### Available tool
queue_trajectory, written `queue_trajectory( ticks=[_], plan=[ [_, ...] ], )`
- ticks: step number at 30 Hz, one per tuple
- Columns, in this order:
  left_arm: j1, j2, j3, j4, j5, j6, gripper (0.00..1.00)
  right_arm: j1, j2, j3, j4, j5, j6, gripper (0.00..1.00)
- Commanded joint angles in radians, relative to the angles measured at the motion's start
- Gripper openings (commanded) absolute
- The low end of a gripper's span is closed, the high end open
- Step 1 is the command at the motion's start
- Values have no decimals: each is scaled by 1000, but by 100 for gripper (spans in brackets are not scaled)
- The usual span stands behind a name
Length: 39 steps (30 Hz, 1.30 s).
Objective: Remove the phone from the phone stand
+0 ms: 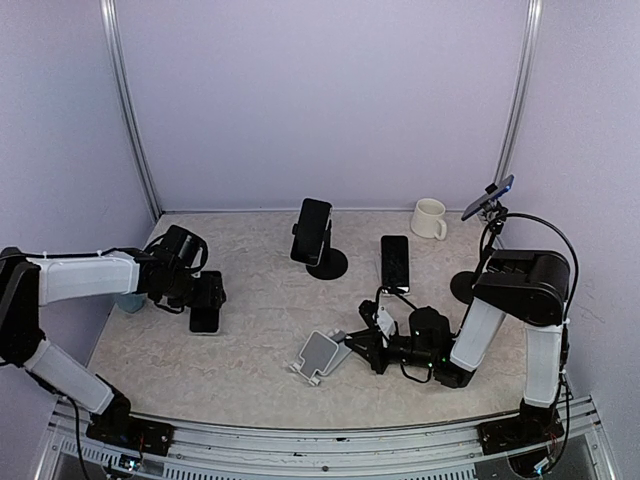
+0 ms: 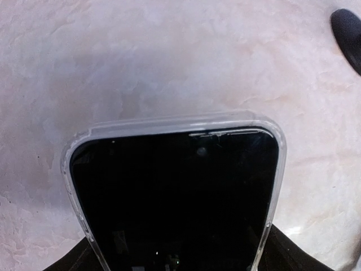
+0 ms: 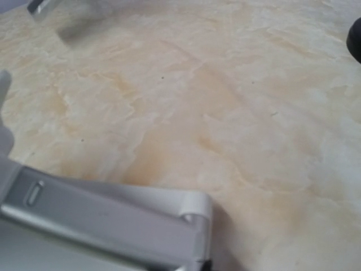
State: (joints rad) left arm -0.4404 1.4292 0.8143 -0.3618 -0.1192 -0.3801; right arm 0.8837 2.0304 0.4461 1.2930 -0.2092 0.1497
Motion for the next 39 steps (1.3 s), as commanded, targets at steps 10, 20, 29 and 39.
queue_trajectory(
  ticks=[10,20,29,39],
  plan=[
    [126,147,68,-126,33,134,51,9,1,17,59,-40,0,7],
    [141,179,58,-104,87,155,58,13,-9,26,41,-44,-3,8],
    [141,191,57,-87,107,183,86,21,-14,36,21,-38,-12,8],
    [-6,7,111,-99,6,176,99,29,-12,45,2,-42,-25,11]
  ],
)
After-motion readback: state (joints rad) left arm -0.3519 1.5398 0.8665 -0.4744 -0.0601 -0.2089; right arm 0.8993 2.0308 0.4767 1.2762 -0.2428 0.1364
